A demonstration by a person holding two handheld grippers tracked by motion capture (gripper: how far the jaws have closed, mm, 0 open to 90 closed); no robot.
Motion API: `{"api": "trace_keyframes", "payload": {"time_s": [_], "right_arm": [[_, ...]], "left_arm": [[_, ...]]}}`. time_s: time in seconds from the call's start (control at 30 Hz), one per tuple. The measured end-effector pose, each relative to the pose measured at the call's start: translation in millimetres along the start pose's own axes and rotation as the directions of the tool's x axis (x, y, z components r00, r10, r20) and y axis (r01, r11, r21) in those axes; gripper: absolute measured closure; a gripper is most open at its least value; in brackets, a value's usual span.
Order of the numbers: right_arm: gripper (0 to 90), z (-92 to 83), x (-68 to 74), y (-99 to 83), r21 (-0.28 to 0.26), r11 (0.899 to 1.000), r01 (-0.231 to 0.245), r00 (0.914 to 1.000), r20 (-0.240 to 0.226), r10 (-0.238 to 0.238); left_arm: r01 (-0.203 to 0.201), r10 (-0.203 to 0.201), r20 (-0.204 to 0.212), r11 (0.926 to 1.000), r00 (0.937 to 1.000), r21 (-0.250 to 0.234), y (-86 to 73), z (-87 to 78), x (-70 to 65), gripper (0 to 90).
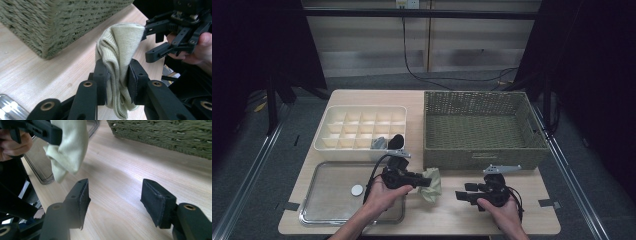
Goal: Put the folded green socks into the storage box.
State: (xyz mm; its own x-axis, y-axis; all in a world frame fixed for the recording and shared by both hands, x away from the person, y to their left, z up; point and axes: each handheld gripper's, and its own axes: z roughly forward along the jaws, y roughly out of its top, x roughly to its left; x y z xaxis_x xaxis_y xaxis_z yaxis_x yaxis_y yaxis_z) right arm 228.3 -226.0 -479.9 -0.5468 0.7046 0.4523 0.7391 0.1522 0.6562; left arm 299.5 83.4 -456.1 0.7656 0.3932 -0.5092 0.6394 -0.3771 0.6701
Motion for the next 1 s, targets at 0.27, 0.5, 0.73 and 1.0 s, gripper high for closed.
{"api": "trace_keyframes", "payload": {"time_s": [0.27,0.5,0.73,1.0], "right_arm": [[37.2,-4.0,-1.4,0.9,-0.012,1.000,0.001,1.0000,0.008,0.000],[35.5,-8.9,-2.1,3.4,-0.043,0.999,0.004,0.9998,0.017,-0.003],[33.9,-12.9,2.3,5.8,-0.070,0.997,0.022,0.9992,0.036,-0.020],[29.5,-17.9,1.9,3.2,-0.084,0.996,0.023,0.9974,0.071,-0.017]], "left_arm": [[0.007,-0.007,-0.013,1.0000,0.9999,0.001,-2.5,-8.3,-0.1,71.7],[0.005,-0.005,-0.044,1.0000,0.9990,0.002,-4.7,-17.1,3.6,71.7],[0.000,-0.002,-0.077,0.9996,0.9971,-0.029,-5.6,-30.9,7.2,71.7],[-0.015,0.007,-0.116,0.9974,0.9932,-0.070,-0.1,-54.7,8.7,71.7]]}}
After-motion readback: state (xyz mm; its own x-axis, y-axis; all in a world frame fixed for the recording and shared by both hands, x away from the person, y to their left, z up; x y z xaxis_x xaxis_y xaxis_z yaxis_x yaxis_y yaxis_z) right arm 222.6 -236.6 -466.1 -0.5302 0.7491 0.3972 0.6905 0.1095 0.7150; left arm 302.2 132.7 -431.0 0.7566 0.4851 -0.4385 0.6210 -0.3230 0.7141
